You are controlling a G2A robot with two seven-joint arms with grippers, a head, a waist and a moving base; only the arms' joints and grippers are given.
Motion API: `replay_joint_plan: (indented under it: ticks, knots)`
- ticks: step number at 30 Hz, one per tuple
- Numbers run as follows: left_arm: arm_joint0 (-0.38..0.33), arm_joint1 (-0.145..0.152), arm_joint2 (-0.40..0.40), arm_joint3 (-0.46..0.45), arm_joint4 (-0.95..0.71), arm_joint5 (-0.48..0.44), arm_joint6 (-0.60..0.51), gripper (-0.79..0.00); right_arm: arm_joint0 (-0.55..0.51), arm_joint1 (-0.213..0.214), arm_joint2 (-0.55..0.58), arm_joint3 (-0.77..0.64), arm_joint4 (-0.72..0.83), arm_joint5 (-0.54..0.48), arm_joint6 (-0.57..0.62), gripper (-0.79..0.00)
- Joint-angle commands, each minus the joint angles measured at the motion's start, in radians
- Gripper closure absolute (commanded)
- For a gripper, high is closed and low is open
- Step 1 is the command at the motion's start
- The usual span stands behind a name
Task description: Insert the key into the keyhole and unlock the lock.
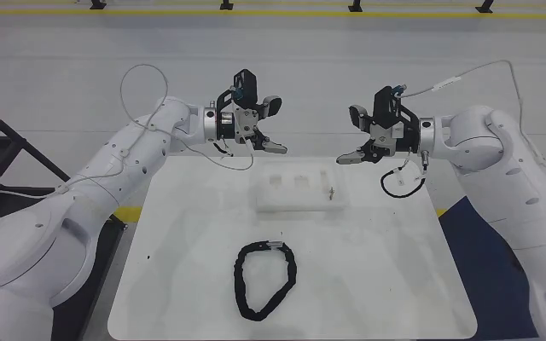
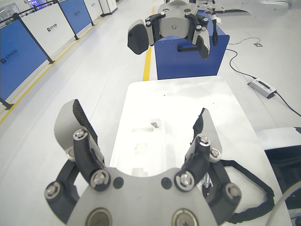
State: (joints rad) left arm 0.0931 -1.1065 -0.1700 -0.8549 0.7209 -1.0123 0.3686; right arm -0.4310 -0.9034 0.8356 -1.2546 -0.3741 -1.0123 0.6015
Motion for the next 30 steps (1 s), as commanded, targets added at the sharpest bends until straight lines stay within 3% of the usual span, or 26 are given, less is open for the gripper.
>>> replay_joint_plan:
  ticks: [1, 6, 15, 25, 30]
  knots:
    - [0.000, 0.000, 0.000, 0.000, 0.000, 0.000, 0.000, -0.784, 0.000, 0.000, 0.000, 0.000, 0.000, 0.000, 0.000, -0.785]
    - [0.000, 0.000, 0.000, 0.000, 0.000, 0.000, 0.000, -0.785, -0.024, -0.005, -0.013, 0.014, -0.019, 0.045, -0.015, -0.785]
    - [0.000, 0.000, 0.000, 0.000, 0.000, 0.000, 0.000, -0.785, -0.015, -0.032, -0.081, 0.173, 0.029, 0.051, 0.044, -0.785]
    - [0.000, 0.000, 0.000, 0.000, 0.000, 0.000, 0.000, -0.785, 0.003, -0.085, -0.187, 0.295, 0.085, 0.095, 0.148, -0.785]
    - [0.000, 0.000, 0.000, 0.000, 0.000, 0.000, 0.000, -0.785, 0.011, -0.122, -0.240, 0.347, 0.079, 0.185, 0.177, -0.785]
